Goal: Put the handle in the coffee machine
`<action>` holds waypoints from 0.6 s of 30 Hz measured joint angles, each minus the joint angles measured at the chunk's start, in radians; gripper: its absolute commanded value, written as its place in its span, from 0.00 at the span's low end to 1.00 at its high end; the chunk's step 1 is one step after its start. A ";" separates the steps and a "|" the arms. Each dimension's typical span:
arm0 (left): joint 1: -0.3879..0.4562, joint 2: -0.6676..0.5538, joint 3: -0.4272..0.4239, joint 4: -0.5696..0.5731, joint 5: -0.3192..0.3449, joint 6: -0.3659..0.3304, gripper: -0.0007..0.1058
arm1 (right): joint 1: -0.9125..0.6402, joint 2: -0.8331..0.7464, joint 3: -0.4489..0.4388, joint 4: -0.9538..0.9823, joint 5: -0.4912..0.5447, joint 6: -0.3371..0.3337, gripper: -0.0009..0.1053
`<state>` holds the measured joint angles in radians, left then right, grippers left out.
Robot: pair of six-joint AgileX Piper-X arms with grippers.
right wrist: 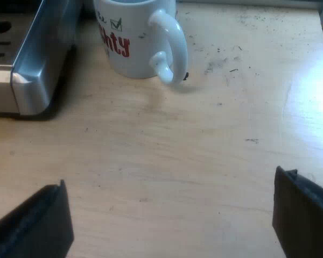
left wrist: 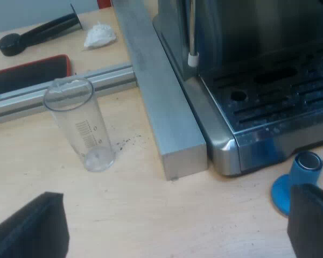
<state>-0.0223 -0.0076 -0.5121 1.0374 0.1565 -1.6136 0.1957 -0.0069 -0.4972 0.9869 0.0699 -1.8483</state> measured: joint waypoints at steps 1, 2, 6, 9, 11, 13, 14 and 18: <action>0.000 0.000 0.001 0.000 0.001 0.000 0.79 | 0.000 0.000 0.001 -0.001 0.000 0.000 0.74; 0.000 0.000 0.000 0.000 0.002 0.000 0.79 | 0.000 0.000 0.001 0.000 0.000 -0.002 0.74; 0.000 0.000 0.000 -0.002 0.007 0.000 0.79 | 0.000 0.000 0.001 -0.002 0.000 -0.004 0.74; 0.000 0.000 0.000 -0.002 0.015 0.000 0.79 | 0.000 0.000 0.001 -0.002 0.000 -0.004 0.74; 0.000 0.000 0.000 -0.002 0.015 0.000 0.79 | 0.000 0.000 0.001 -0.002 0.000 -0.004 0.74; 0.000 0.000 0.000 -0.002 0.015 0.000 0.79 | 0.000 0.000 0.001 -0.002 0.000 -0.004 0.74; 0.000 0.000 0.000 -0.002 0.015 0.000 0.79 | -0.002 0.000 0.001 -0.002 0.000 -0.004 0.74; 0.000 0.000 0.000 -0.002 0.015 0.000 0.79 | -0.003 0.000 0.001 -0.002 0.000 -0.004 0.74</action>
<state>-0.0223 -0.0076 -0.5121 1.0356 0.1710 -1.6136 0.1931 -0.0069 -0.4958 0.9847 0.0699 -1.8520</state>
